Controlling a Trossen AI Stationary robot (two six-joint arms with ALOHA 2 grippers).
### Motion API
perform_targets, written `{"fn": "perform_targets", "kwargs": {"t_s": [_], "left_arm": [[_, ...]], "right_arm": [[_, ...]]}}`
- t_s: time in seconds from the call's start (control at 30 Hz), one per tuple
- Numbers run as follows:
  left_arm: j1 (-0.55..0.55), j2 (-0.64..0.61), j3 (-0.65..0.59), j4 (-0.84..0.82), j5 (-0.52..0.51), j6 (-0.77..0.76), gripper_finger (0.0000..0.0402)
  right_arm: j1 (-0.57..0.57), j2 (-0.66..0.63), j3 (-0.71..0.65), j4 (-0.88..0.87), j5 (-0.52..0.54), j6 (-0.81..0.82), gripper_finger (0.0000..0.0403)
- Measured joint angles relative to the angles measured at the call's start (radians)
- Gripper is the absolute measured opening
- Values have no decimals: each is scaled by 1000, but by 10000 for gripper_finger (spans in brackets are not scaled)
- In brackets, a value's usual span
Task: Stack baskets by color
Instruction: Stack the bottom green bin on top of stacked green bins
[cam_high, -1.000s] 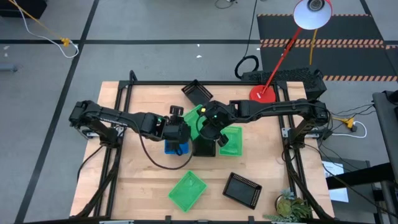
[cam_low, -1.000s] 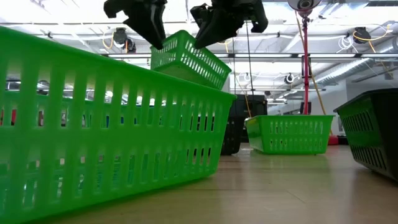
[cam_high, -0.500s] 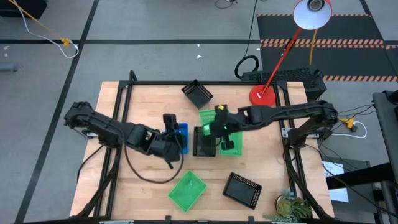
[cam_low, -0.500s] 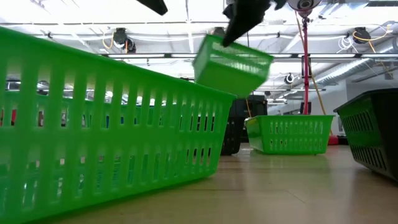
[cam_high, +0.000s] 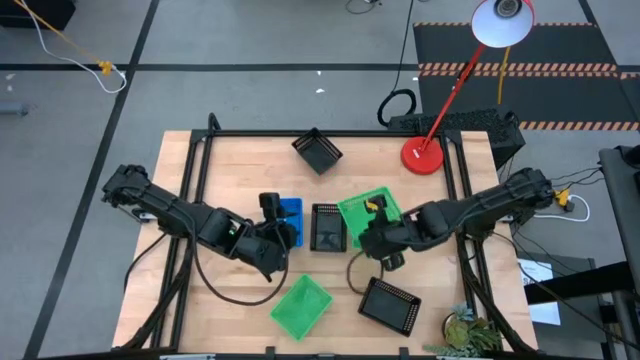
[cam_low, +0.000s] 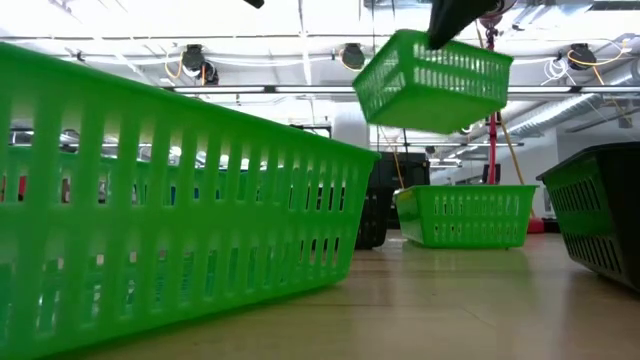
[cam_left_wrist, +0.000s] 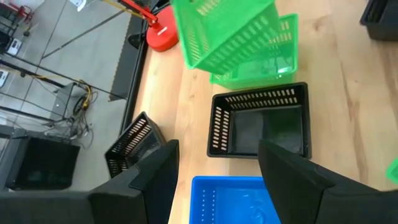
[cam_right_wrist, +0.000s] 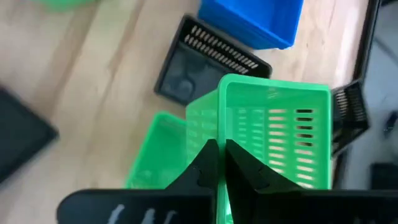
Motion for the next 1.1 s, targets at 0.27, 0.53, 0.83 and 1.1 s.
{"fn": "perform_targets", "kwargs": {"t_s": [0.27,0.53,0.83,1.1], "left_arm": [[0,0,0,4,3,-1,221],[0,0,0,11,4,0,221],[4,0,0,146,65,79,221],[10,13,0,318,139,186,221]], "right_arm": [[41,-124,-1,-50,-10,-198,1],[12,-280,-103,-2,-119,-544,1],[-30,-427,-347,162,-118,-910,1],[-63,-467,-455,232,-247,-939,2]]}}
